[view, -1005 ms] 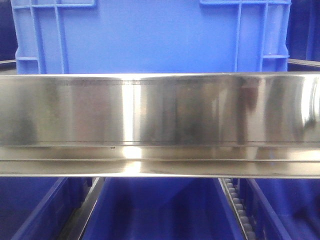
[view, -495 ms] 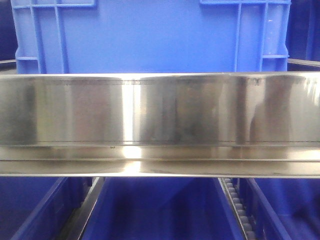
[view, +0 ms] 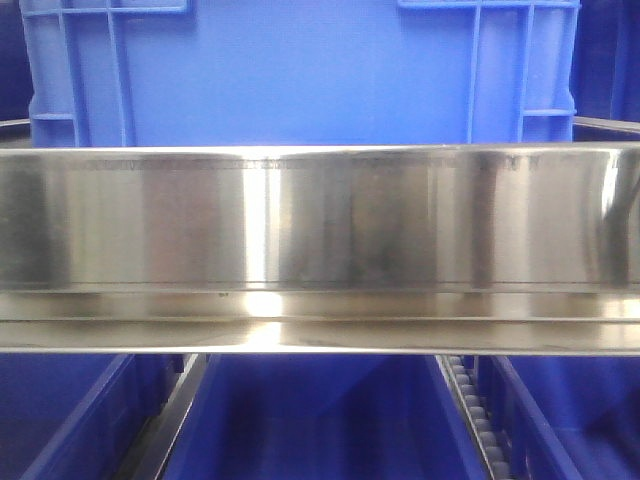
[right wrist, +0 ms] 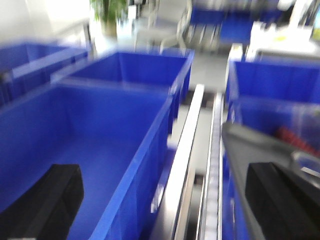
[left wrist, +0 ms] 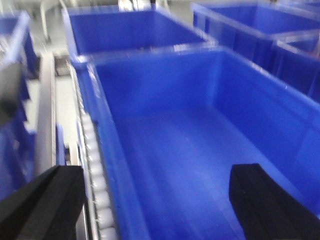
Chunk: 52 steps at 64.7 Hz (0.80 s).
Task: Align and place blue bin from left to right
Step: 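Lower both grippers onto opposite side walls of the blue bin and close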
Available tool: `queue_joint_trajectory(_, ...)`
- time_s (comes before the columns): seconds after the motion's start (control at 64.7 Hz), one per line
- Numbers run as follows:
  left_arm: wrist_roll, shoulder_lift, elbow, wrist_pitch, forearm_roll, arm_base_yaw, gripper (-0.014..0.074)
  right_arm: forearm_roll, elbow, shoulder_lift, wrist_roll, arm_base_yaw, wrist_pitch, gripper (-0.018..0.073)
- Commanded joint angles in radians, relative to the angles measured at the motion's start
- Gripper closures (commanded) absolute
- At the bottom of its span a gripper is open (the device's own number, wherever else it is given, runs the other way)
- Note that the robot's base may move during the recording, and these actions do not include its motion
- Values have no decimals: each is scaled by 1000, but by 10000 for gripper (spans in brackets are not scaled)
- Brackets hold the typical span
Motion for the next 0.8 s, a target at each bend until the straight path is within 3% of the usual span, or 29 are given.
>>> queue_joint_trajectory(0.0, -7, 86, -109, 76, -23, -5, 110, -12, -98, 98, -12, 16, 77, -9)
queue_joint_trajectory(0.309, -11, 366, -415, 312, -67, 56, 110, -43, -393, 420, 6, 88, 299, -9)
queue_joint_trajectory(0.464, -11, 440, -447, 324, -67, 94, 110, -113, -434, 540, 143, 101, 318, -9)
queue_joint_trajectory(0.788, -11, 561, -449, 322, -67, 105, 110, -109, -477, 721, 166, 103, 291, -9)
